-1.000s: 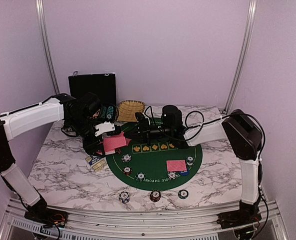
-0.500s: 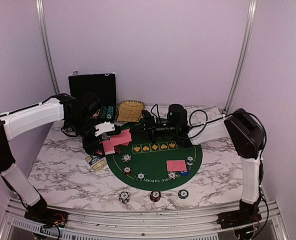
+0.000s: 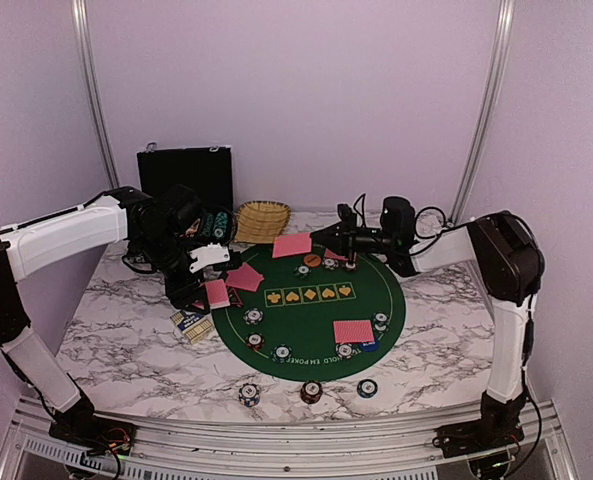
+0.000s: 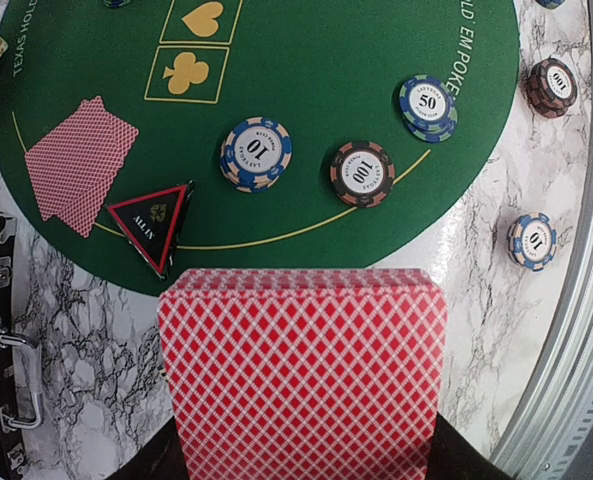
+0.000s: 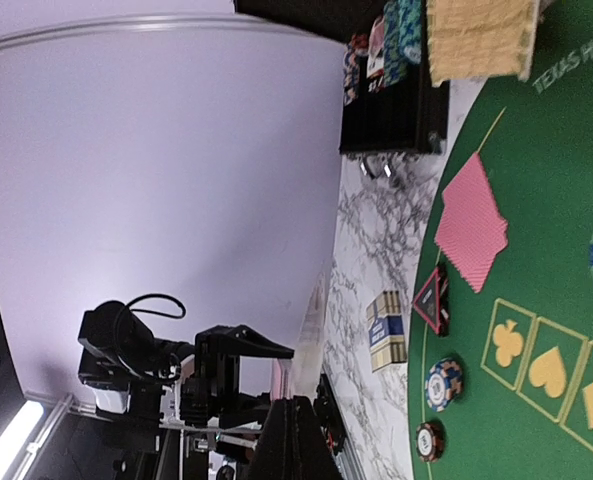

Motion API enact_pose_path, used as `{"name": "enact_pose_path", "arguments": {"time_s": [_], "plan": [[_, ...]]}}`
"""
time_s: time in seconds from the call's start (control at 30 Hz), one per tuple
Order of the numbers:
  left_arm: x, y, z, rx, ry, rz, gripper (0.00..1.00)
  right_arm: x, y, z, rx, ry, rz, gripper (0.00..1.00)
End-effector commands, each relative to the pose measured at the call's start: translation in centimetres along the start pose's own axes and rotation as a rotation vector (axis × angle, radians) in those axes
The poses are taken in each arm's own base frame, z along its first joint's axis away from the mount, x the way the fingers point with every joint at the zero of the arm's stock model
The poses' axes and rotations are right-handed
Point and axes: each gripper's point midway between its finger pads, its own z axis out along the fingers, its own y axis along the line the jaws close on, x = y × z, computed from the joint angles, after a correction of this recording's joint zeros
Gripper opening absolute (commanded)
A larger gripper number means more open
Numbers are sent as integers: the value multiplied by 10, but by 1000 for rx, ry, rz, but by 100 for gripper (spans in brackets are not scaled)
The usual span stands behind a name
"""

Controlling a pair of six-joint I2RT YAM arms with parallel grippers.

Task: Distribute texas hold em gaming equipment

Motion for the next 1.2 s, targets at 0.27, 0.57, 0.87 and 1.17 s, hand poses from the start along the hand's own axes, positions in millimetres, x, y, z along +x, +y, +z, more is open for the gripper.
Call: {"name": "enact_pose_path", "arguments": {"time_s": [0.27, 0.57, 0.87, 1.17], "plan": [[0, -4, -13, -7, -18, 4, 0, -115, -62, -89, 142, -204, -15, 0], [0, -5, -15, -2, -19, 5, 0, -137, -115, -112, 270, -249, 14, 0], [0, -6, -14, 4, -17, 6, 0, -161, -141, -120, 346, -278, 4, 0], [0, -7, -14, 8, -18, 8, 0, -161, -158, -125, 426, -276, 15, 17]]}}
